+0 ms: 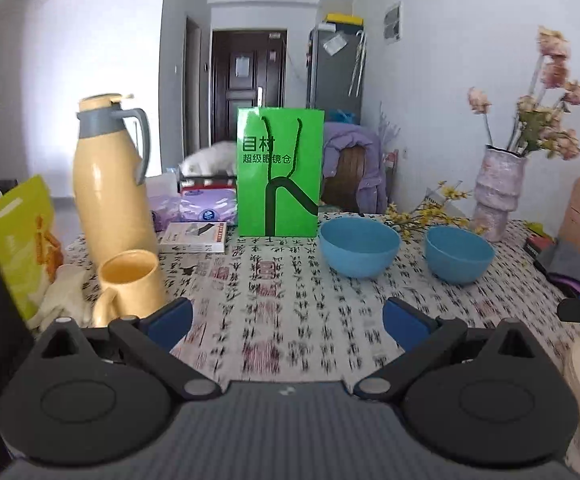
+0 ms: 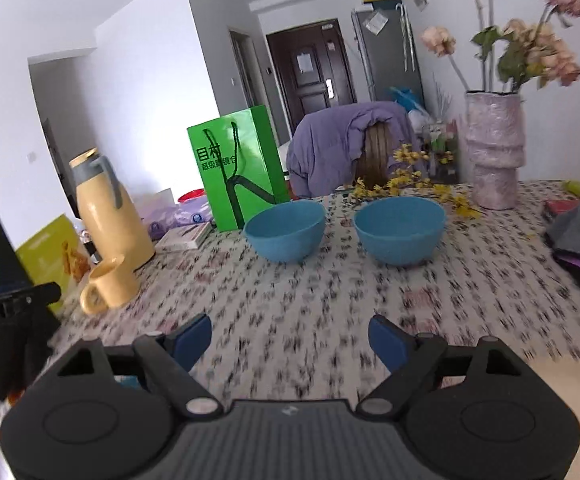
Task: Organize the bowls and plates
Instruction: 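Withdraw both grippers and move them toward the two remaining blue bowls, then close both grippers on the rim of a blue bowl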
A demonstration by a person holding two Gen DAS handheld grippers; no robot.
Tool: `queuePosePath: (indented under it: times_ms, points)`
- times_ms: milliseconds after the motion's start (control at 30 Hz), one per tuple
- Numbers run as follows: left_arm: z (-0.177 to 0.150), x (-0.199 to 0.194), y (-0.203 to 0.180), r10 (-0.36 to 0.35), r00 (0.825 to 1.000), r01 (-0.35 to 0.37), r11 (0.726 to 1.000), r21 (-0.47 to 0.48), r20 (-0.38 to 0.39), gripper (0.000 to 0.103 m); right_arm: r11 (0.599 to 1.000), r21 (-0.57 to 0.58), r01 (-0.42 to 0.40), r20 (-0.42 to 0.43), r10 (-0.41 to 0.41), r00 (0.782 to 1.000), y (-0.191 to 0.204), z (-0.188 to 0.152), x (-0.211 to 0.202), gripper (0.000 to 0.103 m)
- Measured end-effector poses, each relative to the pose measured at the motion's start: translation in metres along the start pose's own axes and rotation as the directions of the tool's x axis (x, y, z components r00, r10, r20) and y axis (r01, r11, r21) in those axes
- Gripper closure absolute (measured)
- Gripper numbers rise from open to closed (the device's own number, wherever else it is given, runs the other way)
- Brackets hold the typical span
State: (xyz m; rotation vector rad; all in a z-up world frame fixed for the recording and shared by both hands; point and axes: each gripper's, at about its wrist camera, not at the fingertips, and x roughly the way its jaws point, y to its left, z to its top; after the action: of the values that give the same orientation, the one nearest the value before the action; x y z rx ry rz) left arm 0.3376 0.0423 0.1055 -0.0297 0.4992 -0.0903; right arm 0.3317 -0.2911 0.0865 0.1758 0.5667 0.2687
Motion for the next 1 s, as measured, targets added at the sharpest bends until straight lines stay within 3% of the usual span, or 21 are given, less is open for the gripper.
queuePosePath:
  times_ms: [200, 467, 700, 800, 933, 1000]
  points:
    - [0.044, 0.082, 0.004, -0.043, 0.992, 0.042, 0.999, -0.011, -0.119, 0.000, 1.000, 0.016, -0.001, -0.076, 0.002, 0.997, -0.008, 0.057, 0.079, 0.018]
    - [0.094, 0.203, 0.011, -0.194, 0.942, 0.164, 0.978, -0.127, -0.274, 0.001, 0.992, 0.126, -0.013, -0.188, 0.037, 0.982, -0.024, 0.125, 0.197, 0.022]
    - [0.101, 0.297, 0.000, -0.206, 0.917, 0.150, 0.971, -0.184, -0.342, 0.016, 0.990, 0.132, 0.055, -0.253, -0.020, 0.967, -0.036, 0.141, 0.288, 0.036]
    - [0.094, 0.329, -0.001, -0.243, 0.901, 0.157, 0.955, -0.251, -0.359, 0.026, 0.990, 0.130, 0.049, -0.280, -0.011, 0.960, -0.039, 0.141, 0.314, 0.045]
    - [0.085, 0.359, -0.003, -0.238, 0.889, 0.124, 0.948, -0.294, -0.392, 0.032, 0.992, 0.105, 0.066, -0.307, -0.030, 0.951, -0.040, 0.137, 0.342, 0.051]
    - [0.082, 0.369, -0.004, -0.242, 0.885, 0.123, 0.946, -0.301, -0.399, 0.043, 0.992, 0.096, 0.081, -0.319, -0.046, 0.947, -0.041, 0.134, 0.351, 0.055]
